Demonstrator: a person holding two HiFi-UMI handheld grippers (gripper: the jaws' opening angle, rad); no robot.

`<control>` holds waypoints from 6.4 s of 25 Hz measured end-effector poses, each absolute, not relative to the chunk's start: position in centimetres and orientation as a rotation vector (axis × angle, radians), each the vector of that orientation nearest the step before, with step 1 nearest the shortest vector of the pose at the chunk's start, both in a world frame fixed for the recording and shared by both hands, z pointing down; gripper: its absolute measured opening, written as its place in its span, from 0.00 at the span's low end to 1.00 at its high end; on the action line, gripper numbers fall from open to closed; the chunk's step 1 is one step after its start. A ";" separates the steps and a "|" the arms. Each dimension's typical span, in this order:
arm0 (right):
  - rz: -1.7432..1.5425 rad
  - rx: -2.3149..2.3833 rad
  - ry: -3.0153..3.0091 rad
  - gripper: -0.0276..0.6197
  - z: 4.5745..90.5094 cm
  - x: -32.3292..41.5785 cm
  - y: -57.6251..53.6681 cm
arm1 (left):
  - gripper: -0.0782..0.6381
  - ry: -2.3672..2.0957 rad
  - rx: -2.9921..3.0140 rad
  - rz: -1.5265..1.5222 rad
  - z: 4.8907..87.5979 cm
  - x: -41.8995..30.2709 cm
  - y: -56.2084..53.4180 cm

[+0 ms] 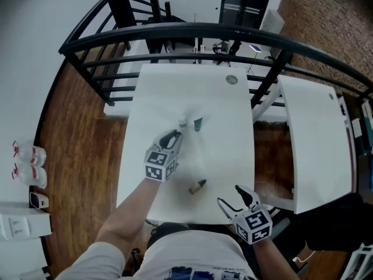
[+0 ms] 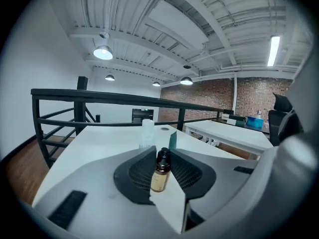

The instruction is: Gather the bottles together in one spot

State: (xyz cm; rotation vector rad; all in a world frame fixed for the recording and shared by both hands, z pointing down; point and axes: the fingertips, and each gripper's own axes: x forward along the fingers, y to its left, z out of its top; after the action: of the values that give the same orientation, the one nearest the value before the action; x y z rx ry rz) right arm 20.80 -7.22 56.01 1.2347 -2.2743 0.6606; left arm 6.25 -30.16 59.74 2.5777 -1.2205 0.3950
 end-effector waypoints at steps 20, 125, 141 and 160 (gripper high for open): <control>0.679 1.226 -2.241 0.55 57.4 22.6 -9.1 | 0.23 -1.215 2.506 0.402 64.0 6.0 -33.3; 0.668 0.963 -1.985 0.49 70.2 7.8 -9.3 | 0.27 -1.005 2.342 0.612 52.1 -7.9 -4.9; 0.338 0.960 -2.289 0.47 56.2 1.6 -2.7 | 0.27 -0.621 2.410 0.530 51.5 -4.7 -3.3; -0.009 1.055 -2.237 0.48 50.7 -1.8 6.7 | 0.22 -0.098 2.285 0.236 47.8 0.6 3.1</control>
State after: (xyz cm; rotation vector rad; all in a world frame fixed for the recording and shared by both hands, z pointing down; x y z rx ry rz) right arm -1.77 6.69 50.73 1.0555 -2.2371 -0.0091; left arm 0.64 3.09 47.76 2.2850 -0.0985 0.2360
